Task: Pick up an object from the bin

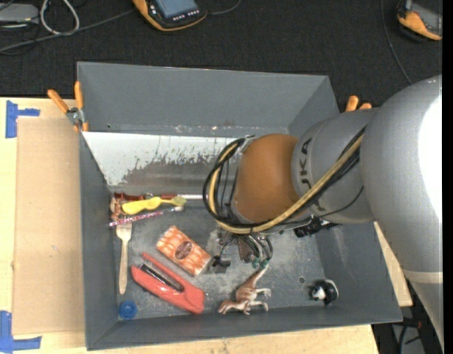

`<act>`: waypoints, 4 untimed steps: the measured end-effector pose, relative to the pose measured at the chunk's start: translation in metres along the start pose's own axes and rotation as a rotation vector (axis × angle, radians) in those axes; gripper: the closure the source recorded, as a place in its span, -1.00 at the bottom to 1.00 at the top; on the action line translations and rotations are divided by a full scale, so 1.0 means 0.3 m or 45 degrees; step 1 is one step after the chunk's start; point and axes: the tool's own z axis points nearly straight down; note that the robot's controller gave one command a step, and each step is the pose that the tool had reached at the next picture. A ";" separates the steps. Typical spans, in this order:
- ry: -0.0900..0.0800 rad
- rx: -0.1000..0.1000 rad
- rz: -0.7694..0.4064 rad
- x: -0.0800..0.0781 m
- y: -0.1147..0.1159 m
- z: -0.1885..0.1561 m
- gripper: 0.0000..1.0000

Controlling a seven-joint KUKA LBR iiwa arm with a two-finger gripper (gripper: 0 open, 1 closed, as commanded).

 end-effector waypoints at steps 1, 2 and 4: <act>0.000 -0.001 0.028 -0.015 0.007 -0.076 1.00; -0.001 -0.001 0.027 -0.018 0.008 -0.163 -1.00; -0.001 -0.001 -0.219 -0.015 0.128 -0.018 -1.00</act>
Offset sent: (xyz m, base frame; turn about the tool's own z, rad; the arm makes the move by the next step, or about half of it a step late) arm 0.0023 0.0002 0.0265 0.0042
